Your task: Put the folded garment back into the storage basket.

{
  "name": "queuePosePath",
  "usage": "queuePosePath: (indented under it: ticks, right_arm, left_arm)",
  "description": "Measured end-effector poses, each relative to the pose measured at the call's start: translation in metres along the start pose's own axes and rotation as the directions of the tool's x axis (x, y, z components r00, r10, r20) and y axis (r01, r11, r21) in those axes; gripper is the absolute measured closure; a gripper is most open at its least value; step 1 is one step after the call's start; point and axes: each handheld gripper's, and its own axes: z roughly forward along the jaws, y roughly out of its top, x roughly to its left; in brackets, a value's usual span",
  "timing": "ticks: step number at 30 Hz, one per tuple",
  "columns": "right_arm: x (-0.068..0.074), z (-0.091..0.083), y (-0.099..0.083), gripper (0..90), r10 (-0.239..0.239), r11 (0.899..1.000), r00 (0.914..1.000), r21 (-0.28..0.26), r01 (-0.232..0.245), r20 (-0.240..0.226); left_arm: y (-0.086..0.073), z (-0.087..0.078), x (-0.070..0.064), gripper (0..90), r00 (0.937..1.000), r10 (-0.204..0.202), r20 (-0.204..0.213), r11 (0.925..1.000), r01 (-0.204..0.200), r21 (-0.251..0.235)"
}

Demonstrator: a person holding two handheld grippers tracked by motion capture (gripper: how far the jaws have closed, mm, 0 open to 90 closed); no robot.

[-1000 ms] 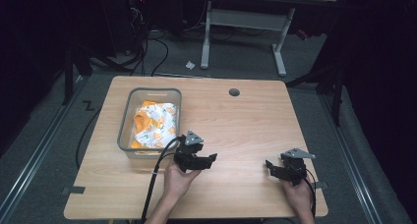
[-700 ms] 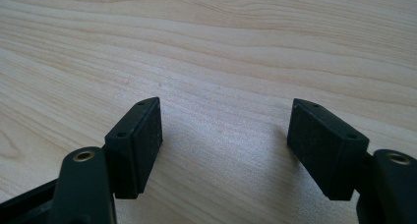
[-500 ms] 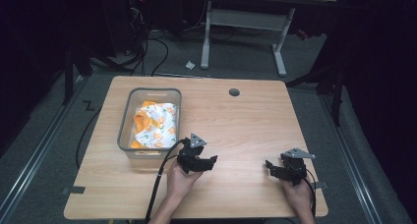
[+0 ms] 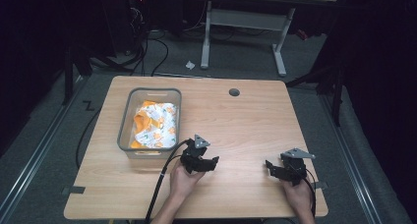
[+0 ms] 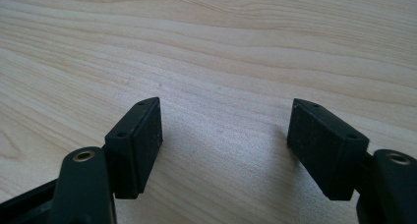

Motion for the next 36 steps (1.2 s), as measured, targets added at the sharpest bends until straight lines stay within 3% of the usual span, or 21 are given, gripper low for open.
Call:
queuePosePath:
  ticks: [24, 29, 30, 31, 36]
  right_arm:
    - [0.000, 0.000, 0.000, 29.7, 0.000, 1.000, 1.0000, 0.000, 0.000, 0.000]
    - [0.000, 0.000, 0.000, 29.7, 0.000, 1.000, 1.0000, 0.000, 0.000, 0.000]
    - [0.000, 0.000, 0.000, 29.7, 0.000, 1.000, 1.0000, 0.000, 0.000, 0.000]
    - [0.000, 0.000, 0.000, 29.7, 0.000, 1.000, 1.0000, 0.000, 0.000, 0.000]
    - [0.000, 0.000, 0.000, 29.7, -0.001, 1.000, 1.0000, 0.000, 0.001, 0.000]
  left_arm:
    - [-0.007, 0.027, 0.011, 36.3, 0.9974, -0.002, -0.072, 0.9994, 0.004, 0.033]
    - [-0.011, 0.029, 0.012, 36.3, 0.9947, 0.009, -0.102, 0.9999, -0.010, -0.004]
    - [-0.013, 0.029, 0.011, 36.3, 0.9931, 0.024, -0.115, 0.9995, -0.026, -0.015]
    - [-0.016, 0.030, 0.008, 35.7, 0.9867, 0.069, -0.147, 0.9973, -0.072, -0.015]
    - [-0.017, 0.030, 0.008, 32.9, 0.9872, 0.067, -0.145, 0.9975, -0.069, -0.014]
